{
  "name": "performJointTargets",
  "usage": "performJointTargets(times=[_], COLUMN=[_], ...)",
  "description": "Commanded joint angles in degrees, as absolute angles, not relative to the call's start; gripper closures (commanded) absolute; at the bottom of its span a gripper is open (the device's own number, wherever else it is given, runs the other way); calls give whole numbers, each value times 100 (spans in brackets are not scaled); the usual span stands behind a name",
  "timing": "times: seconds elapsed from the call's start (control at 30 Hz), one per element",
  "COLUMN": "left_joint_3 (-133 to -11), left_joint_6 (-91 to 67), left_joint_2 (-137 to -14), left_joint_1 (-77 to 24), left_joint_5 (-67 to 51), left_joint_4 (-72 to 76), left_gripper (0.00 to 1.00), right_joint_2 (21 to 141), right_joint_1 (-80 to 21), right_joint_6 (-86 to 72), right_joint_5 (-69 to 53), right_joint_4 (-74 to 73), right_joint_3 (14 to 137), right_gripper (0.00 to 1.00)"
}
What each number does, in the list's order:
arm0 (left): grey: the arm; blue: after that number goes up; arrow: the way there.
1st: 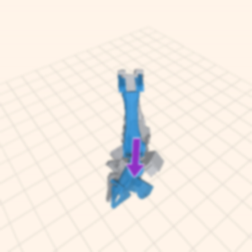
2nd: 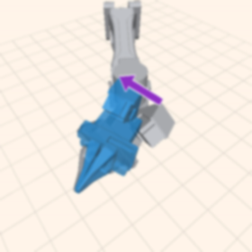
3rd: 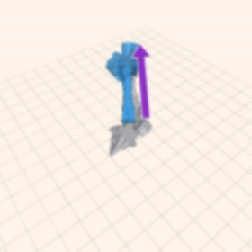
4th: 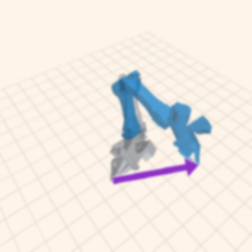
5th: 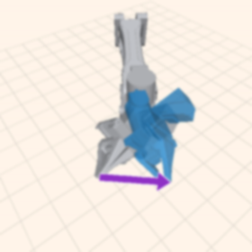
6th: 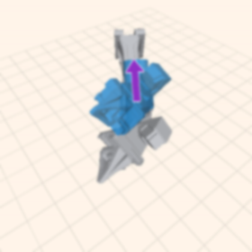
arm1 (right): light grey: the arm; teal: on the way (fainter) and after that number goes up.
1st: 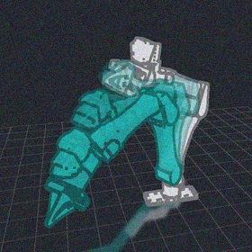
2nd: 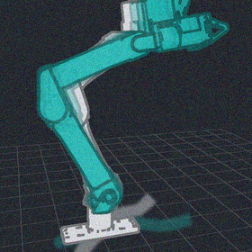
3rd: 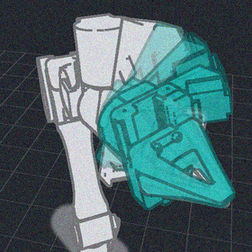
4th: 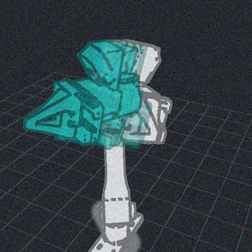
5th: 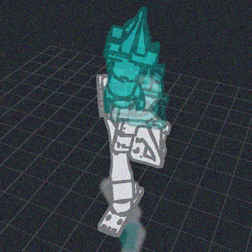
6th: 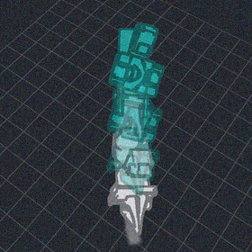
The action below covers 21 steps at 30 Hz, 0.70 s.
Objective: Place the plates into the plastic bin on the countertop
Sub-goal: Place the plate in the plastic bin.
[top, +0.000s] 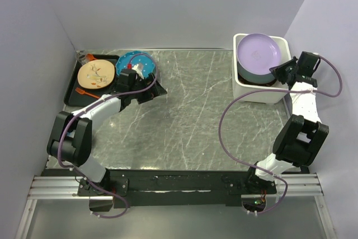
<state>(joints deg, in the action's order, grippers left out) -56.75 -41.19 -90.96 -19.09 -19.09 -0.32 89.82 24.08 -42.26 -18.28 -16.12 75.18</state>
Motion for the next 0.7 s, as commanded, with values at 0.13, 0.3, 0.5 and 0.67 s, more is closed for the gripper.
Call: performJointTargets(times=[0.13, 0.3, 0.5, 0.67], left_joint_3=[-6055, -6117, -6100, -6091], left_joint_6=[-4052, -4025, -4025, -4017], left_joint_2=[-9141, -9149, -9167, -9167], left_joint_1=[-1898, -1898, -1898, -1898], left_joint_5=[-2074, -2074, -2109, -2118], left_joint_4=[70, 44, 61, 62], left_gripper=[1, 1, 1, 1], right_joint_2=[9017, 9202, 9562, 9764], right_joint_1=[2452, 2452, 2444, 2435], right_joint_6=[-4175, -4070, -3973, -3885], right_joint_5=[-1205, -1081, -1055, -1124], right_joint_4=[-1327, -1380, -1529, -1582], right_joint_3=[7550, 7585, 7734, 7840], right_gripper=[100, 100, 99, 95])
